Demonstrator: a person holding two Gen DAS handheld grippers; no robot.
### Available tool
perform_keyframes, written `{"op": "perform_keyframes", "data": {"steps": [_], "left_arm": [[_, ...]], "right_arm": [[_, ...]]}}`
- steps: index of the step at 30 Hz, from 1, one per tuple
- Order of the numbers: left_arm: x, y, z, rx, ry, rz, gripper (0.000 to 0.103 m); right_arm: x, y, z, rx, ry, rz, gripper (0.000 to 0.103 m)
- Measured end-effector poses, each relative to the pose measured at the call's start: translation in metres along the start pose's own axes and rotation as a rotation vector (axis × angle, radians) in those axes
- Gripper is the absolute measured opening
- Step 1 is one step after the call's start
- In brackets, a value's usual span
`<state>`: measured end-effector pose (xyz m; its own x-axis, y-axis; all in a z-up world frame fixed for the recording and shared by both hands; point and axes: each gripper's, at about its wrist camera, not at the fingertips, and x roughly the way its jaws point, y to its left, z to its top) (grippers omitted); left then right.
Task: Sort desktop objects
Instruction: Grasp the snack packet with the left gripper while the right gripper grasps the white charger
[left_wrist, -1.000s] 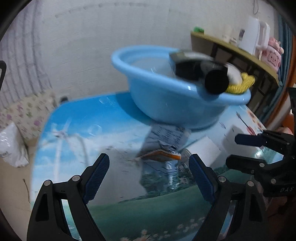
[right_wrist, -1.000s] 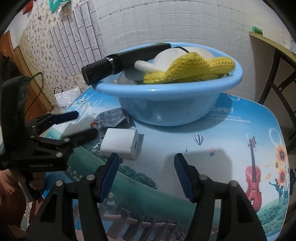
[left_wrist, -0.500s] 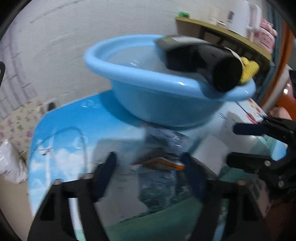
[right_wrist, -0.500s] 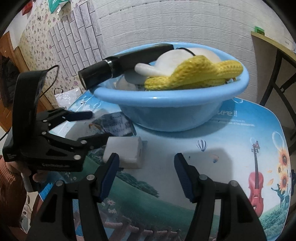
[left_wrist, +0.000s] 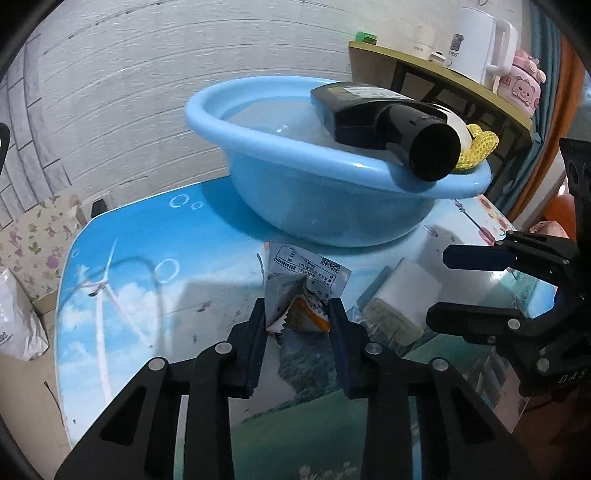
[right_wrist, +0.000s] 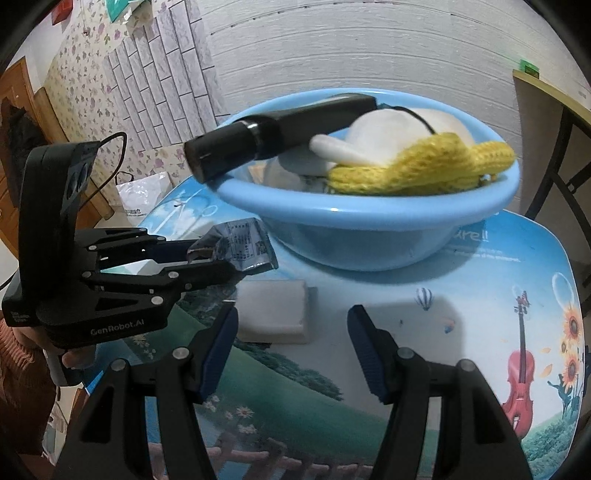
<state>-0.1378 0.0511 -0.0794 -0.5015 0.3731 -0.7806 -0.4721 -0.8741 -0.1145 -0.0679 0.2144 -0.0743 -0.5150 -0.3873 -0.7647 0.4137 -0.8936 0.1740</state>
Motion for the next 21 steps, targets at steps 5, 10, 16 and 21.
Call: {"op": "perform_keyframes", "data": {"steps": [5, 10, 16, 21], "left_arm": [[-0.004, 0.009, -0.007, -0.022, -0.001, 0.025, 0.030], [-0.013, 0.018, -0.017, -0.073, -0.015, 0.042, 0.030], [-0.017, 0.018, -0.023, -0.105, -0.020, 0.090, 0.030], [-0.020, 0.014, -0.028, -0.136, -0.018, 0.124, 0.030]], "right_arm": [[0.006, 0.009, 0.000, -0.002, 0.012, 0.007, 0.062], [0.011, 0.018, -0.001, -0.018, 0.023, 0.014, 0.062], [0.024, 0.026, 0.001, -0.037, 0.042, -0.027, 0.062], [0.025, 0.028, -0.001, -0.063, 0.033, -0.034, 0.060]]}}
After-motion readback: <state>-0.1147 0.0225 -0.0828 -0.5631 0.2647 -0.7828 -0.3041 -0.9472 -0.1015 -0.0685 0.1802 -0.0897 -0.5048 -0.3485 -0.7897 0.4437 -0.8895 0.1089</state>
